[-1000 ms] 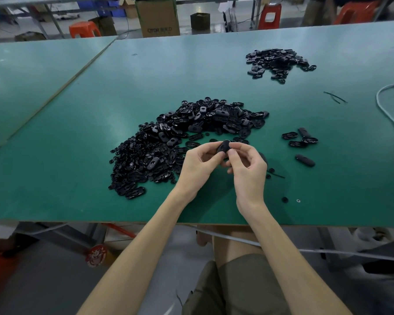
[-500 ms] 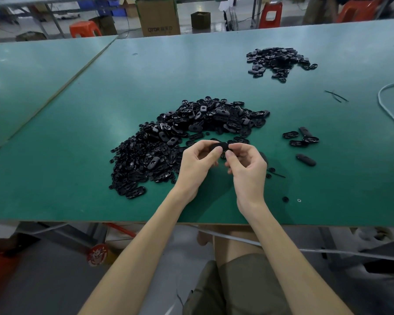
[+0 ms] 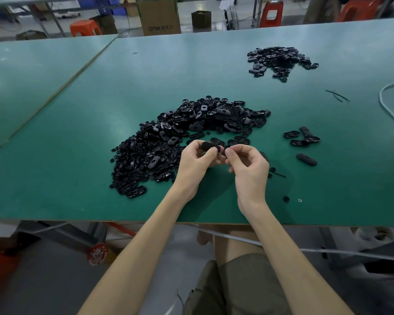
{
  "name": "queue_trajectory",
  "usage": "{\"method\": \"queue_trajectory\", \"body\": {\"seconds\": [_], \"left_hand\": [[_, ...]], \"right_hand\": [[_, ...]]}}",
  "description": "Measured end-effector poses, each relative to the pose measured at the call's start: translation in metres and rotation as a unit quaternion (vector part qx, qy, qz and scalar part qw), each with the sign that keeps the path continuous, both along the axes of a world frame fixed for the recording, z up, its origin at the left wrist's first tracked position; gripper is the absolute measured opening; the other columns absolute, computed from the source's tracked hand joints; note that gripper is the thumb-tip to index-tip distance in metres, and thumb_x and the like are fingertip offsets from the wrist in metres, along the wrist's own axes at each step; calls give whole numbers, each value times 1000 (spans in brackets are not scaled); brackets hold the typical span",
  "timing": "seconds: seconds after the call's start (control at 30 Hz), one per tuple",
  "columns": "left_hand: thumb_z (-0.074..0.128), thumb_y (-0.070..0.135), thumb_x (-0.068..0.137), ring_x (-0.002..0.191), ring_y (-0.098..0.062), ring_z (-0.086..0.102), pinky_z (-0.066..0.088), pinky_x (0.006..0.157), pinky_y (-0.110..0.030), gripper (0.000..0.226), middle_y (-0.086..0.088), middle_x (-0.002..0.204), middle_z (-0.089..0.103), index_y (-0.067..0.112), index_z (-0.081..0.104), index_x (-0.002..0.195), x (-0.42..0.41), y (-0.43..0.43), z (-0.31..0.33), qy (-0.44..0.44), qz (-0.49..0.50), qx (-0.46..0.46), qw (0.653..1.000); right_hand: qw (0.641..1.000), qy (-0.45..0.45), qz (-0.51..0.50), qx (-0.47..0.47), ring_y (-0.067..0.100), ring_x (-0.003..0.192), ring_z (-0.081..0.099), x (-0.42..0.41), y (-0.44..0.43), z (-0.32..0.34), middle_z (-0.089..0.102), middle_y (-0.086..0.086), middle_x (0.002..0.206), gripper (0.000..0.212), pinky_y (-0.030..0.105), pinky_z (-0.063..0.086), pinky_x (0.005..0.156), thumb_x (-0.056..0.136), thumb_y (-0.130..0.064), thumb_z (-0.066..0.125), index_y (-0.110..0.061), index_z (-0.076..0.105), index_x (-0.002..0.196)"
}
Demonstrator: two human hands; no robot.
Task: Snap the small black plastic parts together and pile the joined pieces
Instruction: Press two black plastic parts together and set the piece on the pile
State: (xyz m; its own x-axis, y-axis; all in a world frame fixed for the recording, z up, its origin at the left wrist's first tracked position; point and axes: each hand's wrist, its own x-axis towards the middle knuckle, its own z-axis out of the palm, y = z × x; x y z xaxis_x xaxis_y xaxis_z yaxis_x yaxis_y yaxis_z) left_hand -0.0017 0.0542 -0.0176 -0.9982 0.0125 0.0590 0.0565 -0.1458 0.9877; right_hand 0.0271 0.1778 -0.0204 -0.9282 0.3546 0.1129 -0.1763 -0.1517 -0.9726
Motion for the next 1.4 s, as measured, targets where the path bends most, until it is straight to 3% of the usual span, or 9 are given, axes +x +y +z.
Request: {"method": "queue_trajectory", "body": {"seconds": [0.1, 0.17, 0.23, 0.4, 0.5, 0.67, 0.77, 0.97, 1.4], "left_hand": [[63, 11, 96, 72, -20, 68, 61, 81, -41, 7, -5, 77, 72, 5, 67, 94, 0, 0, 0, 7, -2, -16, 1000], [62, 12, 98, 67, -17, 63, 60, 75, -35, 10, -1, 70, 67, 3, 66, 94, 0, 0, 0, 7, 2, -20, 1000], [60, 10, 101, 63, -14, 59, 58, 72, -32, 10, 1, 68, 63, 5, 64, 93, 0, 1, 1, 6, 6, -19, 1000], [61, 10, 101, 60, -9, 57, 57, 72, -38, 8, 9, 65, 59, 9, 69, 99, 0, 0, 1, 15, 1, -43, 999], [64, 11, 101, 61, -9, 58, 56, 71, -35, 11, 11, 65, 62, 5, 71, 104, 0, 0, 0, 20, 6, -63, 998], [63, 11, 102, 70, -19, 66, 60, 74, -36, 16, -3, 74, 70, -2, 69, 109, 2, 1, 3, 22, -8, -52, 998], [61, 9, 103, 67, -19, 65, 59, 71, -35, 14, -7, 72, 68, -1, 69, 109, 4, 1, 4, 35, -17, -65, 997], [64, 9, 100, 58, -12, 59, 53, 64, -27, 8, 4, 64, 65, 9, 72, 101, 5, 2, 4, 51, -18, -111, 992], [72, 7, 94, 65, -9, 64, 52, 68, -19, 8, 5, 77, 71, 12, 73, 100, 5, 2, 3, 63, -33, -120, 990]], "right_hand": [[1000, 4, -3, 0, 6, 71, 67, 0, 0, 1, 72, -10, 79, 10, 21, 51, 60, 94, -12, 75, -19, 69, 91], [1000, 1, -1, -1, 7, 72, 67, 0, -1, 1, 72, -10, 80, 10, 21, 51, 60, 95, -11, 74, -18, 68, 92], [1000, -5, -4, -3, 8, 73, 68, 0, -1, 1, 73, -9, 82, 9, 21, 51, 61, 96, -10, 73, -18, 68, 95], [1000, -9, -4, 2, 8, 75, 70, 0, -1, 1, 75, -7, 88, 12, 19, 52, 61, 96, -9, 71, -20, 71, 101], [1000, -5, -2, 2, 8, 74, 70, 0, -1, 1, 76, -7, 85, 11, 20, 51, 61, 96, -9, 72, -20, 73, 98], [1000, 1, -8, 6, 6, 73, 69, -1, -1, 1, 75, -9, 82, 11, 20, 51, 61, 96, -9, 71, -20, 73, 96], [1000, 1, -12, 7, 7, 73, 69, 0, -1, 1, 75, -9, 83, 10, 20, 52, 61, 96, -9, 72, -19, 73, 96], [1000, -2, -28, -3, 7, 76, 70, -1, -2, 1, 76, -10, 86, 9, 20, 51, 60, 96, -9, 71, -18, 71, 97], [999, -1, -48, 6, 6, 76, 69, -2, 1, -1, 75, -10, 84, 8, 21, 52, 63, 97, -12, 71, -20, 72, 96]]}}
